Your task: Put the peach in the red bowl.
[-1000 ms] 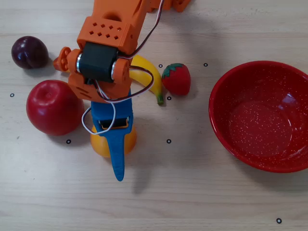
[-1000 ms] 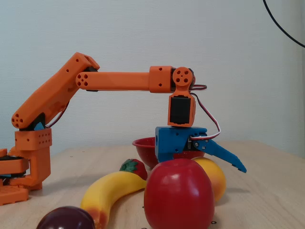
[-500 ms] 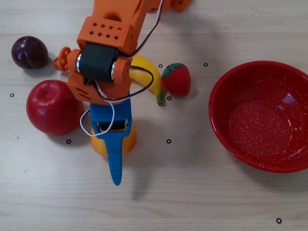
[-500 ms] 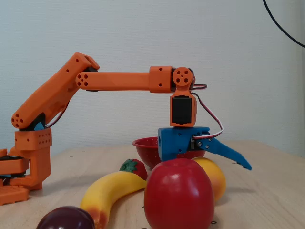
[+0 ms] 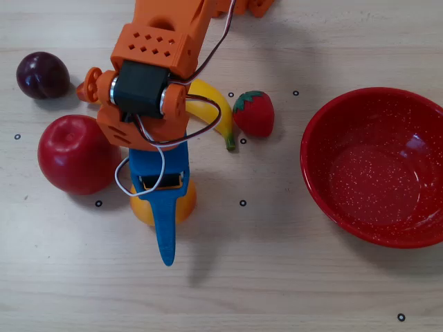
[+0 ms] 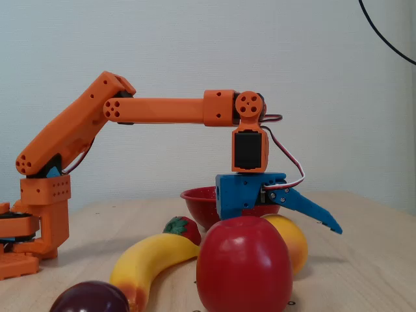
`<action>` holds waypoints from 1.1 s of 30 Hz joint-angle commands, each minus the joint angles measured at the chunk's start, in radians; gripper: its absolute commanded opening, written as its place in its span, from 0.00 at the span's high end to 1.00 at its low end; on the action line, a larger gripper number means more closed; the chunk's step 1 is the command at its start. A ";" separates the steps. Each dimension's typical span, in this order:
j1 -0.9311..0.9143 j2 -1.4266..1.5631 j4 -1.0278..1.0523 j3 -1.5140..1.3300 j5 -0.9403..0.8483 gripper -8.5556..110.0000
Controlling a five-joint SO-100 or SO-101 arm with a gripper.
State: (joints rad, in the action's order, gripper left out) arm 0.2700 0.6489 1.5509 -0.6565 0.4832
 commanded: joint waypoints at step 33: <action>-0.018 0.061 -0.009 -0.006 0.006 0.73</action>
State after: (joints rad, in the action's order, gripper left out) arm 0.2700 0.6565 1.5539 -0.6719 0.4801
